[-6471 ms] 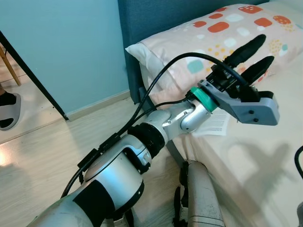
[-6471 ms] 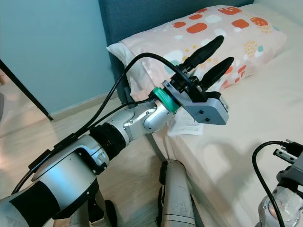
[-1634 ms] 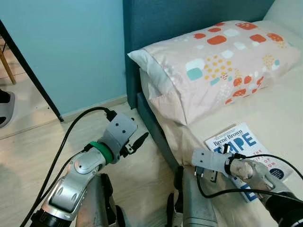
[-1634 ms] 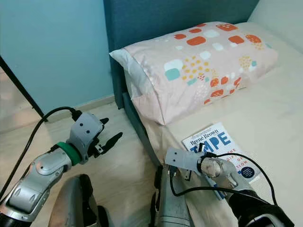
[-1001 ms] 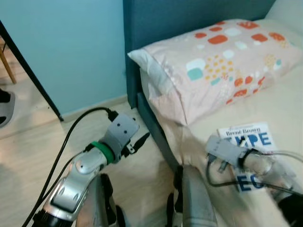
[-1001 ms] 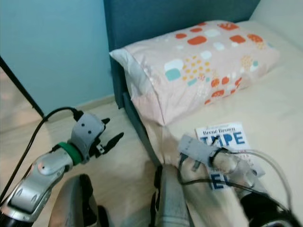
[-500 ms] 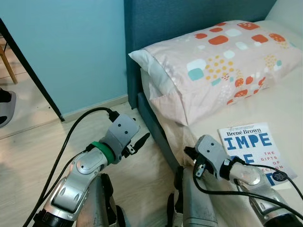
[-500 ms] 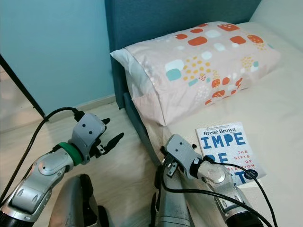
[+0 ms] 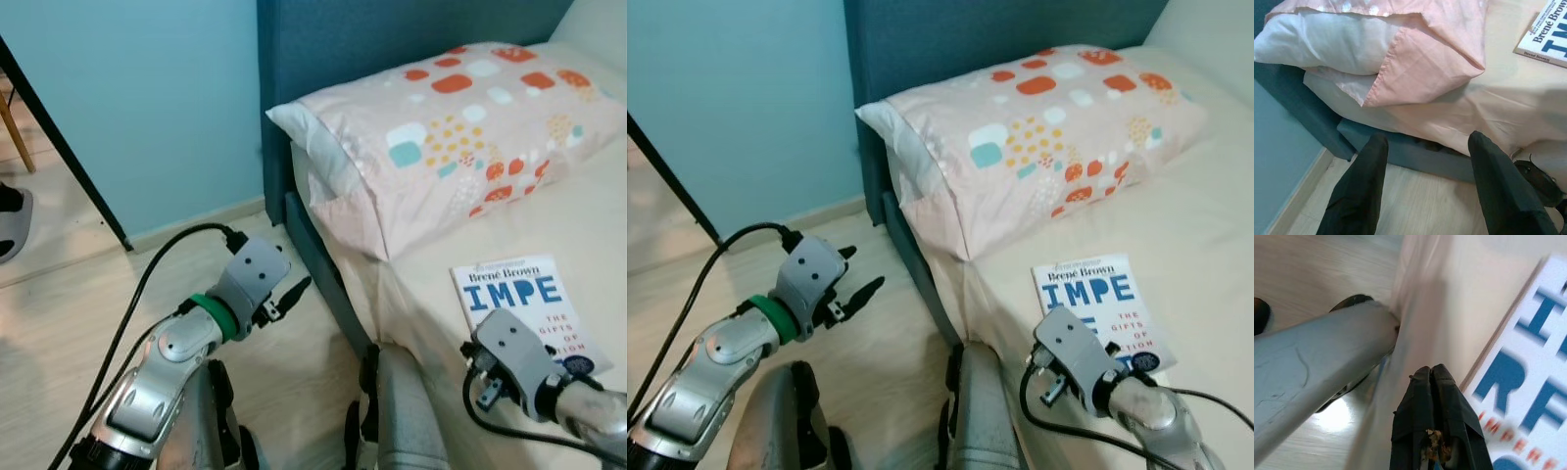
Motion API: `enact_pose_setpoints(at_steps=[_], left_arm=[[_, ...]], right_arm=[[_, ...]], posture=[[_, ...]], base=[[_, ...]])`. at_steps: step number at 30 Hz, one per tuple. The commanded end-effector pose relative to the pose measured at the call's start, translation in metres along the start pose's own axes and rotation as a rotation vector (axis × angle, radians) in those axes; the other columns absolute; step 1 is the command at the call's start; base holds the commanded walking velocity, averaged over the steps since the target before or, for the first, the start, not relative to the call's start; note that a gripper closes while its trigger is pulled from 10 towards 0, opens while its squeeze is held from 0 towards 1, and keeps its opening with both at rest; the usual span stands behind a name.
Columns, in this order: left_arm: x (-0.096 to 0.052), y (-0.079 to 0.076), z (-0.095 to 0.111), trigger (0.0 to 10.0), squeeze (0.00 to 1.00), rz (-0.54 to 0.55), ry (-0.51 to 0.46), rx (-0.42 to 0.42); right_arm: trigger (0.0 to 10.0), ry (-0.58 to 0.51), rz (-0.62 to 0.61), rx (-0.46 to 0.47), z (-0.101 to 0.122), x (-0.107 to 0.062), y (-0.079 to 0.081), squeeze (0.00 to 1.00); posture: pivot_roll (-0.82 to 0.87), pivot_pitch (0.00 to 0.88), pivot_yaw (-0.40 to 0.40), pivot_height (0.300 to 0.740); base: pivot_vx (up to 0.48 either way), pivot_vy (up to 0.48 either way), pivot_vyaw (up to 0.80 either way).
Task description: Clean up the room
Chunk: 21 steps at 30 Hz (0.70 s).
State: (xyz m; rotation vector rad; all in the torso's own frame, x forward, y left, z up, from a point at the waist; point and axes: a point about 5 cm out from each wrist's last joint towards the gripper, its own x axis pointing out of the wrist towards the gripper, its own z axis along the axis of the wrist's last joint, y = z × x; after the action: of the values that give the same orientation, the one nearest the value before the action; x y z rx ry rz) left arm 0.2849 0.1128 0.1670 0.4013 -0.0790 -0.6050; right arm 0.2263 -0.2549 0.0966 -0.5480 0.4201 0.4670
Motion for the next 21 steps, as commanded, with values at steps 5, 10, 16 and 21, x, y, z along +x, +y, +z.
enact_pose_setpoints(at_steps=[5, 10, 16, 21], left_arm=[[0.0, -0.004, -0.005, 10.0, 0.0, -0.024, 0.018, -0.004], [-0.002, -0.005, -0.006, 10.0, 0.0, -0.021, 0.022, -0.005], [-0.001, -0.005, -0.005, 10.0, 0.0, -0.021, 0.02, -0.005], [-0.001, -0.004, -0.005, 10.0, 0.0, -0.02, 0.02, -0.003]], right_arm=[[10.0, 0.08, 0.007, 0.04, -0.018, 0.003, 0.009, 0.0], [10.0, 0.144, -0.019, 0.029, -0.026, 0.001, 0.006, 0.0], [10.0, 0.168, -0.019, 0.037, -0.028, 0.002, 0.006, 0.0], [10.0, 0.221, -0.046, 0.011, -0.035, -0.001, 0.002, 0.0]], posture=[[-0.04, 0.218, 0.0, 0.547], [-0.04, 0.218, 0.0, 0.547], [-0.03, 0.218, 0.007, 0.547], [-0.03, 0.218, 0.007, 0.547]], base=[[0.0, 0.0, 0.0], [0.0, 0.0, 0.0], [0.0, 0.0, 0.0], [0.0, 0.0, 0.0]])
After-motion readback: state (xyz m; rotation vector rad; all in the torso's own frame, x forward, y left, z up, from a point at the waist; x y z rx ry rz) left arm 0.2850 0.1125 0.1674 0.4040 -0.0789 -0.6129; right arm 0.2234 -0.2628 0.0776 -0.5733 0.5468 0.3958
